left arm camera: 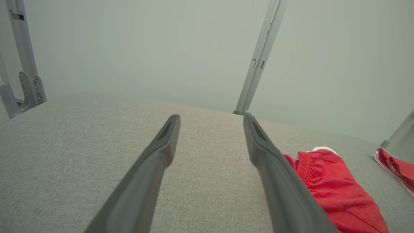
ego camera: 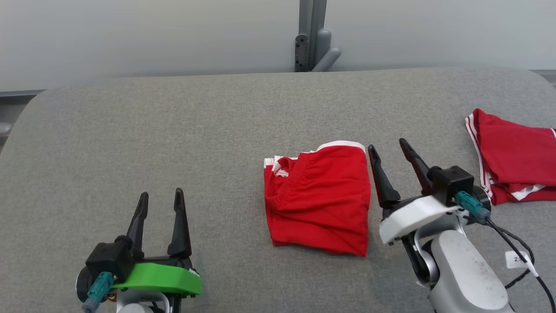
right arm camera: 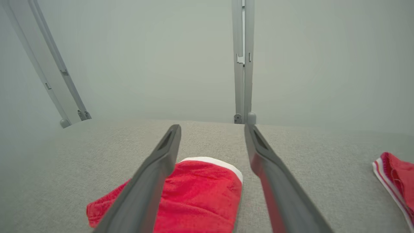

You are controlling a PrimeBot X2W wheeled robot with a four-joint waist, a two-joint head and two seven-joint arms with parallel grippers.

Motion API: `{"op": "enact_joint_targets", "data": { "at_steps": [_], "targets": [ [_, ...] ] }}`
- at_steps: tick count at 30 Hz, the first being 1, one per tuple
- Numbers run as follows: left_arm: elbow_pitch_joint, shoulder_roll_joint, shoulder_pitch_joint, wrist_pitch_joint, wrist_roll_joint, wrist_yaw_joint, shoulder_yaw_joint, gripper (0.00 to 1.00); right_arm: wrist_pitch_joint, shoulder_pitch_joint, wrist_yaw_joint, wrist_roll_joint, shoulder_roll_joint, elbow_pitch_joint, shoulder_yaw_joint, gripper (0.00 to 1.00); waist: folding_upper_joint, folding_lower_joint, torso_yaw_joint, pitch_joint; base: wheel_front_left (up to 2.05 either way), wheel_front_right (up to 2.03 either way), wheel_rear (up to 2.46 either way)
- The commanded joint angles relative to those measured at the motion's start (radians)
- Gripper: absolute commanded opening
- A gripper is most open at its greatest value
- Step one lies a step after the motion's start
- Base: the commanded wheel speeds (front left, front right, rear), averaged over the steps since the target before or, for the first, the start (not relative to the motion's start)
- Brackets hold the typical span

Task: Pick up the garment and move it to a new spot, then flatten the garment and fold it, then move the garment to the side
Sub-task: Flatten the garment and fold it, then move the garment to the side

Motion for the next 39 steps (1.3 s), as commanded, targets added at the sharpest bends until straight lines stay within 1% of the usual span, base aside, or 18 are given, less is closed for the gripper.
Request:
{"op": "enact_joint_targets", "data": {
  "at_steps": [1, 4, 8, 14, 18, 28, 37, 39],
  "targets": [
    [0.001, 0.001, 0.014, 0.000, 0.018, 0.000, 0.000, 1.00, -0.003, 0.035, 0.000, -0.010, -0.001, -0.025, -0.024, 1.00, 0.0025, 0.0000, -0.027, -0.012, 0.00, 0.00, 0.00],
    [0.008, 0.001, 0.022, 0.000, 0.025, 0.001, 0.000, 1.00, -0.004, 0.086, 0.000, -0.030, -0.001, -0.086, -0.075, 1.00, 0.0025, 0.0000, -0.045, -0.019, 0.00, 0.00, 0.00],
    [0.010, 0.001, 0.039, 0.000, 0.027, 0.007, 0.004, 1.00, -0.004, 0.157, 0.000, -0.050, -0.001, -0.162, -0.114, 1.00, 0.0025, 0.0000, -0.061, -0.026, 0.00, 0.00, 0.00],
    [0.009, 0.001, 0.077, 0.000, 0.034, 0.016, 0.025, 1.00, -0.004, 0.252, 0.000, -0.068, -0.002, -0.255, -0.148, 1.00, 0.0025, 0.0000, -0.071, -0.036, 0.00, 0.00, 0.00],
    [0.002, 0.001, 0.102, 0.000, 0.035, 0.019, 0.037, 1.00, -0.004, 0.303, 0.000, -0.047, -0.001, -0.293, -0.157, 1.00, 0.0025, 0.0000, -0.072, -0.044, 0.00, 0.00, 0.00],
    [0.004, 0.001, 0.119, 0.000, 0.047, 0.013, 0.036, 1.00, -0.004, 0.343, 0.000, -0.037, -0.001, -0.314, -0.163, 1.00, 0.0025, 0.0000, -0.068, -0.055, 0.00, 0.00, 0.00],
    [0.007, 0.001, 0.116, 0.000, 0.059, 0.012, 0.037, 1.00, -0.004, 0.341, 0.000, -0.030, -0.001, -0.302, -0.152, 1.00, 0.0025, 0.0000, -0.067, -0.062, 0.00, 0.00, 0.00],
    [0.008, 0.001, 0.114, 0.000, 0.061, 0.011, 0.036, 1.00, -0.001, 0.322, 0.000, -0.045, -0.001, -0.298, -0.140, 1.00, 0.0025, 0.0000, -0.065, -0.061, 0.00, 0.00, 0.00]
  ]
}}
